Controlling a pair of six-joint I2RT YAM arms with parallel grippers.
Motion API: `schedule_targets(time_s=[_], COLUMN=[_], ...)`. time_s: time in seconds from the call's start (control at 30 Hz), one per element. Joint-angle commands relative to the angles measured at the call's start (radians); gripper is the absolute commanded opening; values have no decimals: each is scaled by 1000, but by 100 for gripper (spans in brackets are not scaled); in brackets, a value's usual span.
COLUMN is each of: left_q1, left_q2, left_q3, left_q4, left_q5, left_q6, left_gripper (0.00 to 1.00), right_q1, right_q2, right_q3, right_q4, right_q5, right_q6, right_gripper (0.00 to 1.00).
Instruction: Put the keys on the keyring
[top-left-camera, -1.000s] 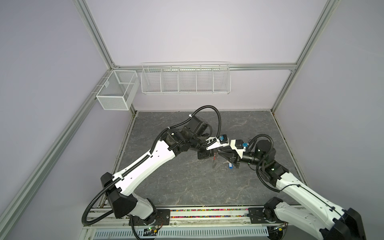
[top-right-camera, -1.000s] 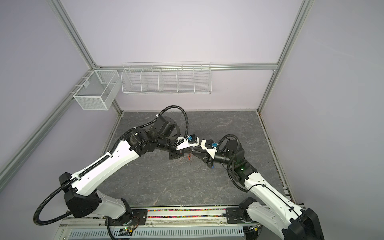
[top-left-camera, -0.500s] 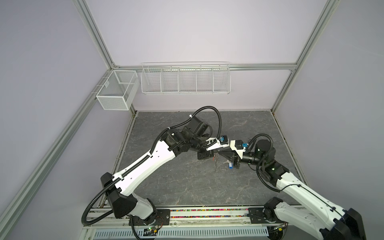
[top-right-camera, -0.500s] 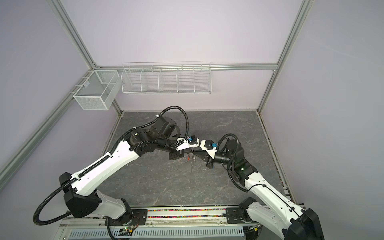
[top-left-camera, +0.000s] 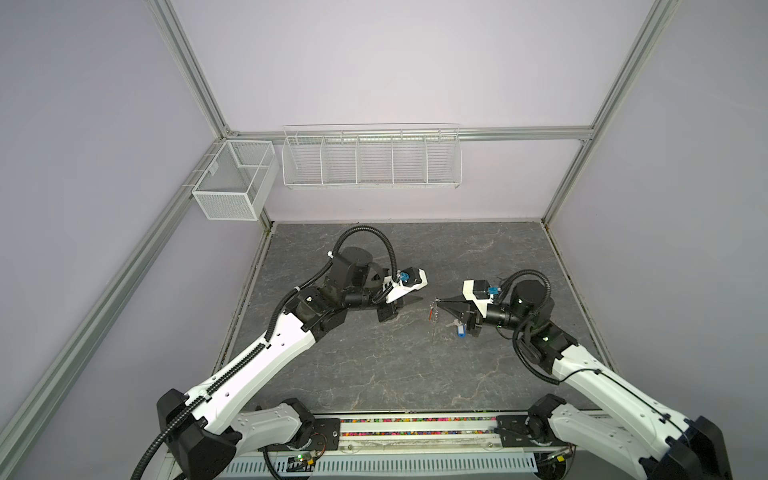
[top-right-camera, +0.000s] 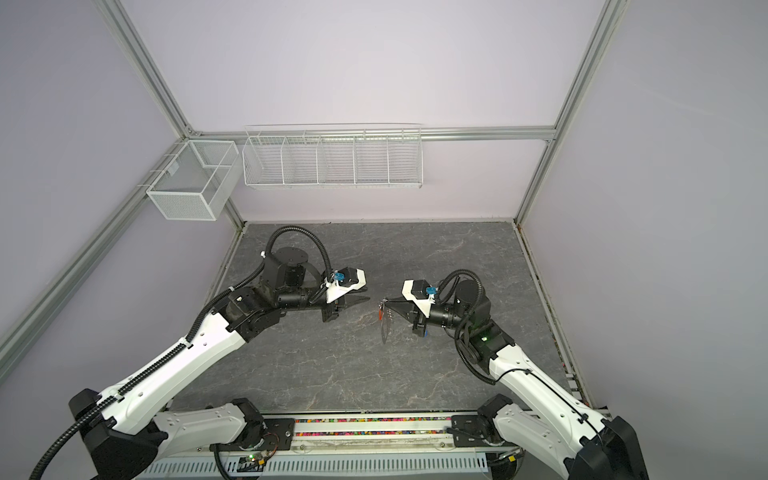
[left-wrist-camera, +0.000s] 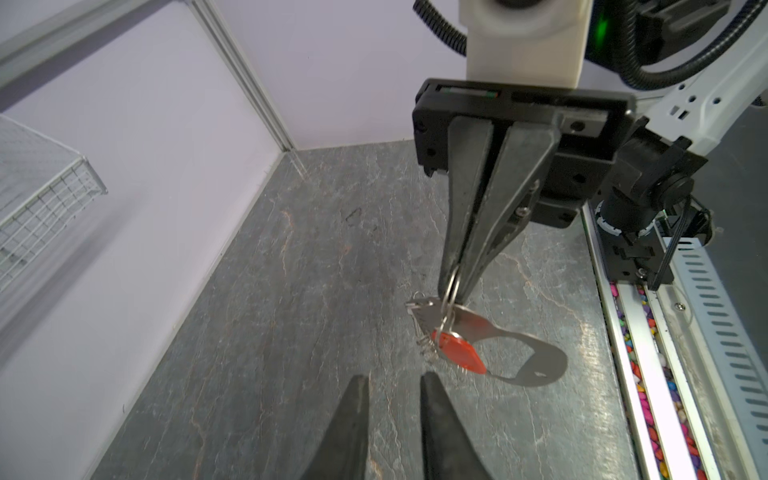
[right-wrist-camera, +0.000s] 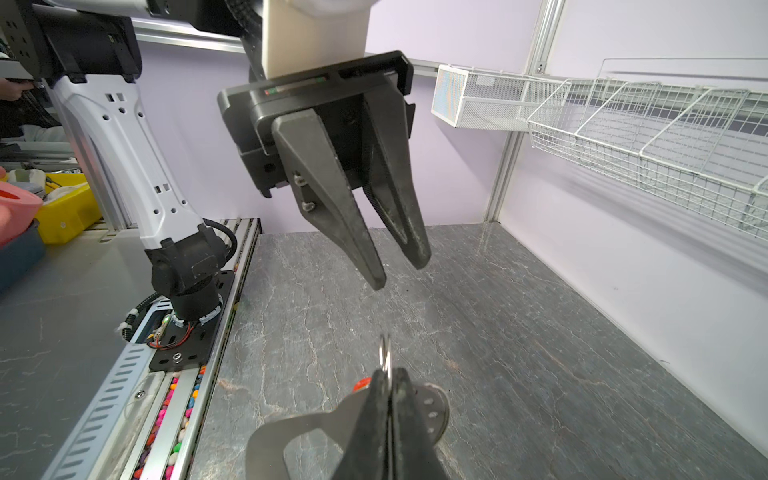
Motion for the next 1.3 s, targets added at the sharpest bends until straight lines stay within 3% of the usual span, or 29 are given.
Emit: schedule_targets(time_s=[0.0, 0.7, 0.77, 0.83, 0.93, 1.03, 1.27], left_q1=[5, 5, 6, 5, 5, 3, -57], left_q2=[6, 64, 68, 67, 66, 79, 169], left_q3=[-26, -78, -77, -75, -61, 19, 283], left_q4=[134, 231, 230, 233, 221, 72, -385], left_q5=[132, 257, 262, 263, 252, 189, -30], left_q6=[-38, -86, -85, -86, -79, -29, 116], left_gripper=[22, 16, 13, 2, 0, 0, 0], right_q1=[-5, -6, -6, -6, -6, -5, -6], right_q2=[-16, -22, -22, -17, -7, -21, -76], right_q3=[-11, -3, 0, 3, 12, 24, 18], right_q4=[60, 82, 82, 78, 42, -53, -138], right_q5=[-34, -58, -58, -59, -51, 19, 140], right_q6=[18, 28, 29, 28, 16, -37, -105], right_gripper=[7, 7, 7, 7, 9, 25, 32])
